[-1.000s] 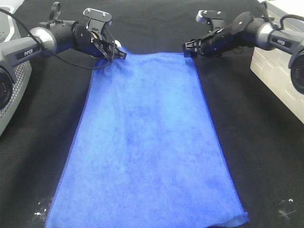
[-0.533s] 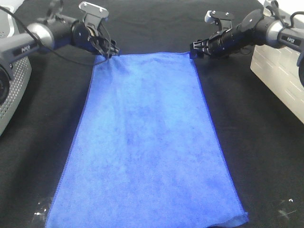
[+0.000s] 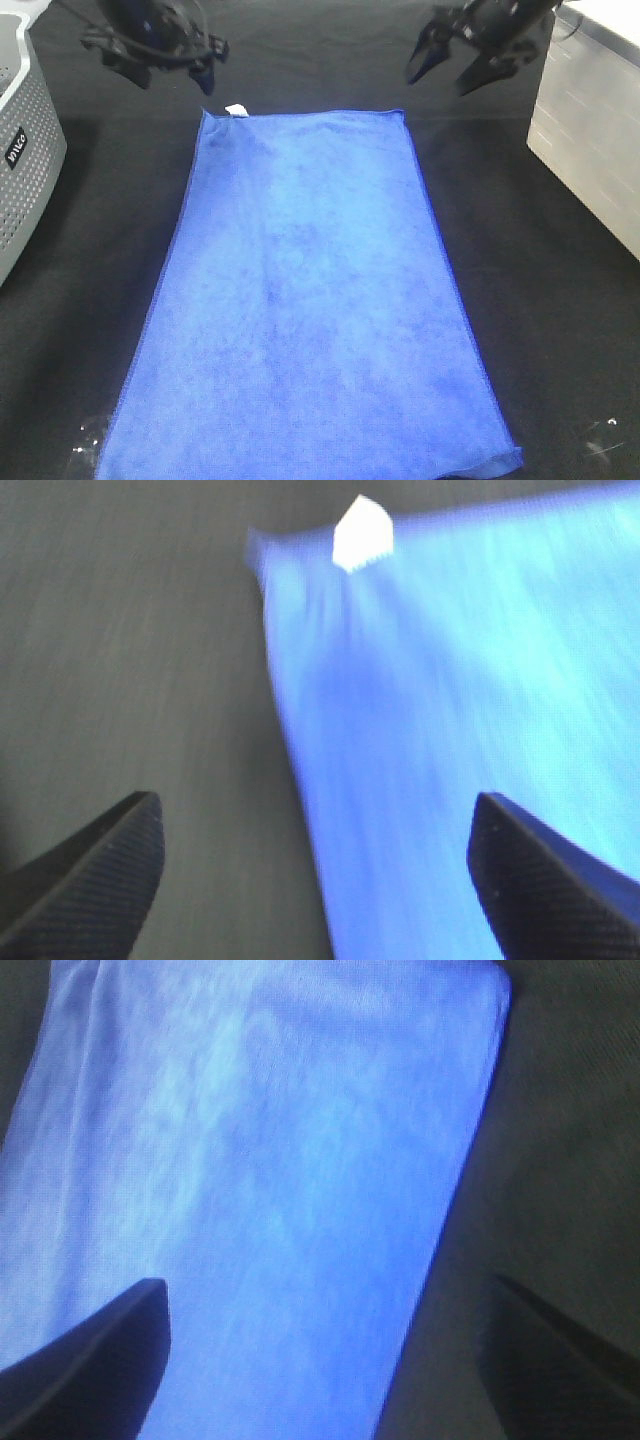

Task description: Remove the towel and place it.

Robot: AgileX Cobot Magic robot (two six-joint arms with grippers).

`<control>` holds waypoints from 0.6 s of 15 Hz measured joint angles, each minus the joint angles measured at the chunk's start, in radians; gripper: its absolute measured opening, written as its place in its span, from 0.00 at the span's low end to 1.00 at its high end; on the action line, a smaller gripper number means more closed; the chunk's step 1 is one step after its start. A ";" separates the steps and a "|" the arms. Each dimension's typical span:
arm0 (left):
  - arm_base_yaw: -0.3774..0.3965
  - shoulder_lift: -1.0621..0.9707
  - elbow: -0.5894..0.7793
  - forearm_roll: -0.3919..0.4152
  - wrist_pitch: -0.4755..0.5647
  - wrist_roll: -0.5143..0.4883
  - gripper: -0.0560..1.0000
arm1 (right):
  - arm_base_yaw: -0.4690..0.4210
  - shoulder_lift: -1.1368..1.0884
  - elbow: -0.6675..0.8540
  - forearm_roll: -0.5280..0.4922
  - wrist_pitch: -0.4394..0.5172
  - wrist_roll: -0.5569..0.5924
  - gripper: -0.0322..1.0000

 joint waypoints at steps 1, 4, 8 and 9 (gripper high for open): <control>0.000 -0.032 0.000 -0.001 0.054 -0.003 0.79 | 0.000 -0.043 0.000 -0.019 0.020 0.014 0.80; 0.000 -0.092 -0.001 0.014 0.118 -0.004 0.79 | 0.000 -0.123 0.000 -0.060 0.030 0.058 0.80; 0.057 -0.182 -0.001 0.062 0.127 -0.004 0.79 | -0.050 -0.244 0.000 -0.186 0.035 0.145 0.80; 0.088 -0.197 -0.001 0.050 0.127 0.002 0.79 | -0.072 -0.260 0.005 -0.197 0.035 0.162 0.80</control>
